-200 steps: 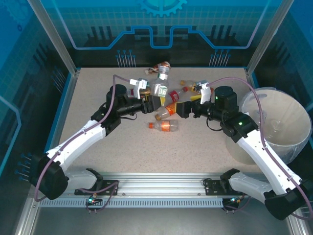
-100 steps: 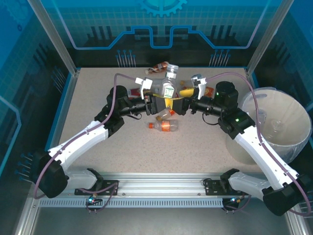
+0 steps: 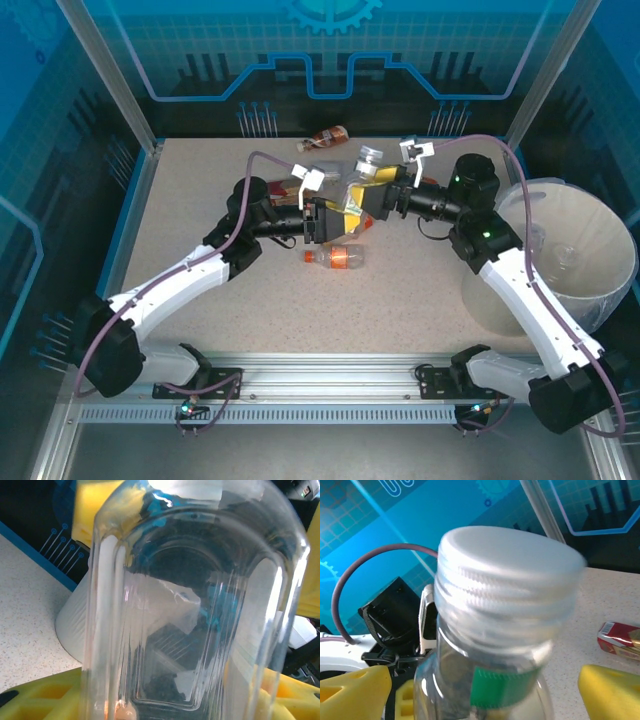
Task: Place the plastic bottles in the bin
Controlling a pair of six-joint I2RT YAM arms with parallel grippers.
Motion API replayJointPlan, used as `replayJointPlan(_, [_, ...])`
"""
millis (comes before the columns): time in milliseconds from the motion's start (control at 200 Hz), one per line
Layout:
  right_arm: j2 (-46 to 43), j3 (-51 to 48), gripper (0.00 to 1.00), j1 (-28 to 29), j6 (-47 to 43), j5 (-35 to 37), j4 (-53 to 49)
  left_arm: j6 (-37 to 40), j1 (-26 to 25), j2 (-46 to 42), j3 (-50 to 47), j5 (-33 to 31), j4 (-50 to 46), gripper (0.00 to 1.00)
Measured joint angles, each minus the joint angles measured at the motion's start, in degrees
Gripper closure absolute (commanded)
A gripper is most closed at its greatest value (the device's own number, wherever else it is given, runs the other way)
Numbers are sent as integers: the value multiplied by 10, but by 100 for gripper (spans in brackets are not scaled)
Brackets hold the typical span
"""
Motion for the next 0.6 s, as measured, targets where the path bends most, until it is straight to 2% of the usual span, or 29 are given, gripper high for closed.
replayJointPlan(95, [9, 0, 10, 6, -2, -16, 0, -9, 0, 10, 0, 2, 9, 58])
replayJointPlan(135, [10, 0, 22, 7, -3, -21, -1, -10, 0, 14, 0, 2, 11, 58])
replayJointPlan(190, [11, 1, 33, 6, -9, -15, -8, -9, 0, 17, 0, 8, 16, 58])
replayJointPlan(350, [3, 2, 48, 5, -26, -3, -27, -20, -1, 17, 0, 23, 28, 51])
replayJointPlan(390, [-2, 1, 52, 5, -31, 2, -33, -22, -1, 17, 0, 23, 29, 46])
replayJointPlan(515, [-20, 1, 58, 1, -31, 30, -65, -23, -6, 19, 2, 18, 29, 18])
replayJointPlan(600, [-40, 6, 60, -24, -33, 86, -117, -11, -4, 19, 2, 2, 7, 7])
